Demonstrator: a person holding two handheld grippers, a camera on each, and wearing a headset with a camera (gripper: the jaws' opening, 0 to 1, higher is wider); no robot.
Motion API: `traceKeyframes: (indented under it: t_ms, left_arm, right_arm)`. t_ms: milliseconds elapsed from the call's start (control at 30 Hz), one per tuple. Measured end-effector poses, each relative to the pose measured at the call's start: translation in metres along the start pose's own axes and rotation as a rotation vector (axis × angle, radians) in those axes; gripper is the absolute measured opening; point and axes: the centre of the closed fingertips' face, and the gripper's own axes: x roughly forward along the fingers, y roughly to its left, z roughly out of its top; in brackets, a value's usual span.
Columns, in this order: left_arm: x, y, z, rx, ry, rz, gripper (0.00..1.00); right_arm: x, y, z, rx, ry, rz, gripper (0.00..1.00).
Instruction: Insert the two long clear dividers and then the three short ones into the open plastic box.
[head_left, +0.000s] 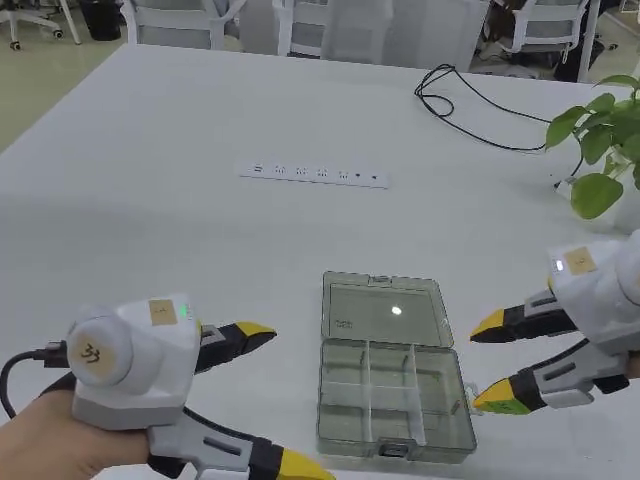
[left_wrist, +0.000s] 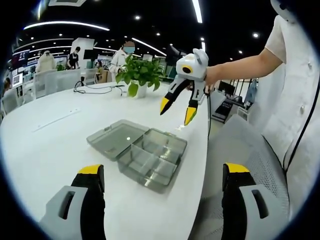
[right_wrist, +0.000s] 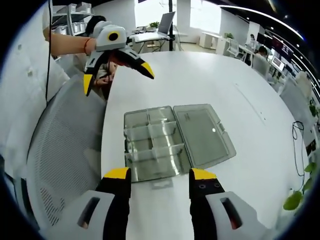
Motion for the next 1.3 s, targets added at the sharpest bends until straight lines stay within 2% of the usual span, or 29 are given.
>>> traceKeyframes:
  t_ms: [133,200,267,533,767,933,967,1300]
  left_arm:
    - [0.000,0.000,0.000,-0.002,0.002,0.001,1.00]
    - [0.000,0.000,0.000,-0.003,0.002,0.001,1.00]
    - [0.000,0.001,0.000,-0.004,0.004,0.002,1.00]
    - [-0.001,0.001,-0.002,-0.006,0.008,0.002,1.00]
    - [0.000,0.000,-0.002,-0.008,0.010,0.000,1.00]
    - [0.000,0.000,-0.002,-0.013,0.008,0.000,1.00]
    - [0.000,0.000,-0.002,-0.013,0.009,0.000,1.00]
    - [0.000,0.001,-0.002,-0.019,0.007,0.000,1.00]
  right_arm:
    - [-0.007,-0.005,-0.021,0.010,0.030,-0.009,0.49]
    - [-0.010,-0.003,-0.029,0.012,0.052,-0.014,0.50]
    - [-0.015,-0.005,-0.046,0.002,0.081,-0.020,0.51]
    - [-0.023,0.004,-0.074,0.028,0.139,-0.012,0.54]
    - [-0.026,0.007,-0.110,0.008,0.242,0.000,0.54]
    - [-0.026,0.007,-0.130,-0.008,0.298,0.013,0.54]
    - [-0.027,0.006,-0.137,-0.022,0.328,0.016,0.54]
    - [-0.021,0.000,-0.163,-0.056,0.409,0.022,0.52]
